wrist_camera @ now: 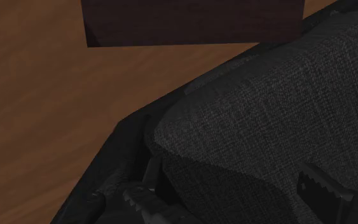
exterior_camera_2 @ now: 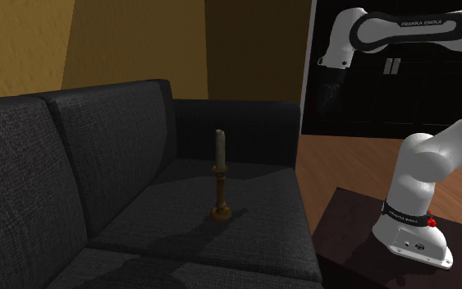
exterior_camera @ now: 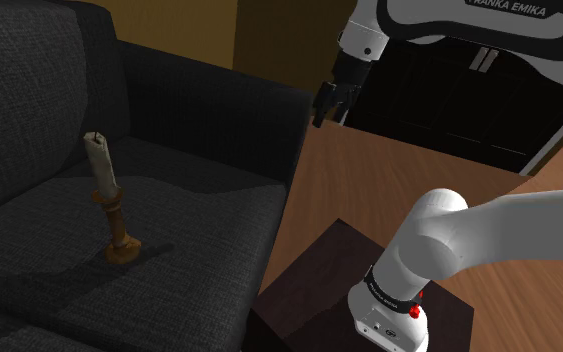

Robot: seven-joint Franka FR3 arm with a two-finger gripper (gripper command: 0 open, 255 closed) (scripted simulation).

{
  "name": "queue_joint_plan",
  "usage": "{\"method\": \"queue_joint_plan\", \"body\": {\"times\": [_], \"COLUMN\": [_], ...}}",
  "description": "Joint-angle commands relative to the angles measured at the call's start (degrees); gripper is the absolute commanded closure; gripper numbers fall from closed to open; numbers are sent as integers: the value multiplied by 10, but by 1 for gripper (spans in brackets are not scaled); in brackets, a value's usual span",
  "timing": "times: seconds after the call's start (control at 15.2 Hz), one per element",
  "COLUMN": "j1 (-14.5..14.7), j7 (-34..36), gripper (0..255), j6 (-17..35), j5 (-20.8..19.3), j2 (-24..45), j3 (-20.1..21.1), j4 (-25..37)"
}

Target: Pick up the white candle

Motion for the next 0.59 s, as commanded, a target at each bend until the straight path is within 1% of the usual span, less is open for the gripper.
{"method": "queue_joint_plan", "body": {"times": [0.0,0.53], "j1": [0,48], "j7": [0,38], "gripper": [0,0], "j6": [0,107], "j5": [0,20], "j2": [0,73], "j3": [0,87], "j4": [0,6]}}
